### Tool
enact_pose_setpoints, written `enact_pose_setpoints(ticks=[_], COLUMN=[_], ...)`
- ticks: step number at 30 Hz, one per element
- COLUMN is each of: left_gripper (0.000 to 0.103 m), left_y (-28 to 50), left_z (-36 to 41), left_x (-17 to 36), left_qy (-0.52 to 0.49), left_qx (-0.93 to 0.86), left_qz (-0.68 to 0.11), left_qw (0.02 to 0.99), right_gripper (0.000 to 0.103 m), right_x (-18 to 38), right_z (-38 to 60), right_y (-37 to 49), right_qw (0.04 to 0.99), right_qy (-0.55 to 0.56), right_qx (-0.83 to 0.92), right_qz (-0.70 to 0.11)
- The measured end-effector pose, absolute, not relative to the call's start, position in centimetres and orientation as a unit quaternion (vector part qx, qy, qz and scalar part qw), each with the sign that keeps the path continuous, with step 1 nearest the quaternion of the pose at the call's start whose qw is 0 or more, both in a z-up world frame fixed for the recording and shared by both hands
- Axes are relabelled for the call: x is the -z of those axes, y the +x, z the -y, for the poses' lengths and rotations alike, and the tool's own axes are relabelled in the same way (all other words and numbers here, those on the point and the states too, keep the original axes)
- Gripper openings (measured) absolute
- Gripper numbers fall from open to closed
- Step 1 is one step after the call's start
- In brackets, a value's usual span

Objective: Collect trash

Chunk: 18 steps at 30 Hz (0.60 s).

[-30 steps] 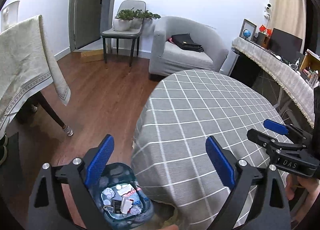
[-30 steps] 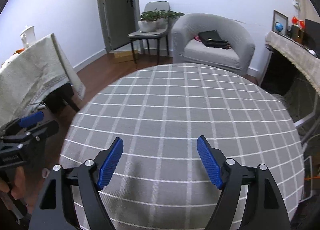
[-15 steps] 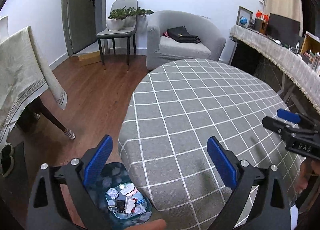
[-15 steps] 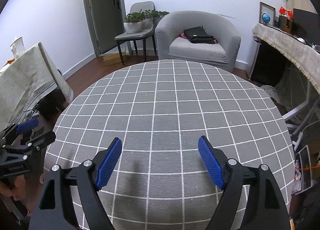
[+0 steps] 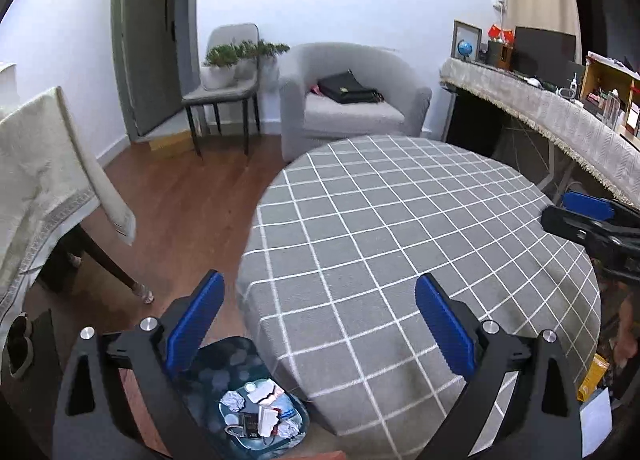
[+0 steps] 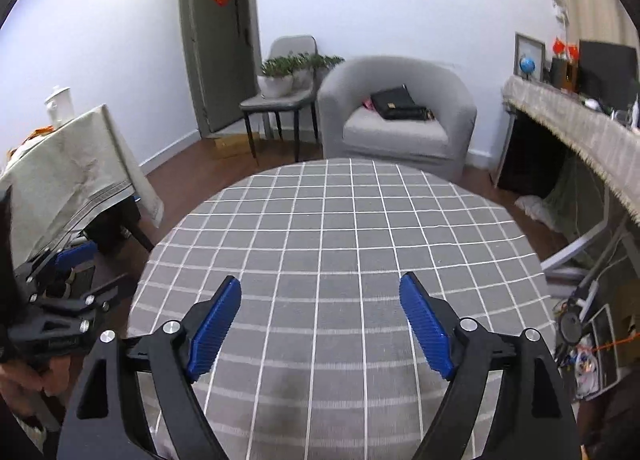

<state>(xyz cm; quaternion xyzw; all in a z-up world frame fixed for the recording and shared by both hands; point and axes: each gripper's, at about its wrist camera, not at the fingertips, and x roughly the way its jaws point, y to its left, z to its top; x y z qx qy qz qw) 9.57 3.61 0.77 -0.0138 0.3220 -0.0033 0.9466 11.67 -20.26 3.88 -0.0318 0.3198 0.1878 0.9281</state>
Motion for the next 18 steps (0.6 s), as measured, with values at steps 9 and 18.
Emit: enact_pose_setpoints(ticks=[9, 18], left_gripper=[0.099, 0.099], left_y=[3.8, -1.4], left_z=[-4.2, -5.0], left_x=[-0.6, -0.7], left_qy=[-0.017, -0.016], left_qx=[-0.011, -0.014], left_qz=[-0.325, -0.312], left_qw=[0.945, 0.950], right_gripper=[0.095, 0.099], right_x=[-4.3, -4.1], right_z=[23.2, 24.2], right_y=[4.6, -1.0], right_qw=[0.934, 0.945], right_qy=[-0.013, -0.014], right_qx=[-0.194, -0.170], right_qz=[-0.299, -0.280])
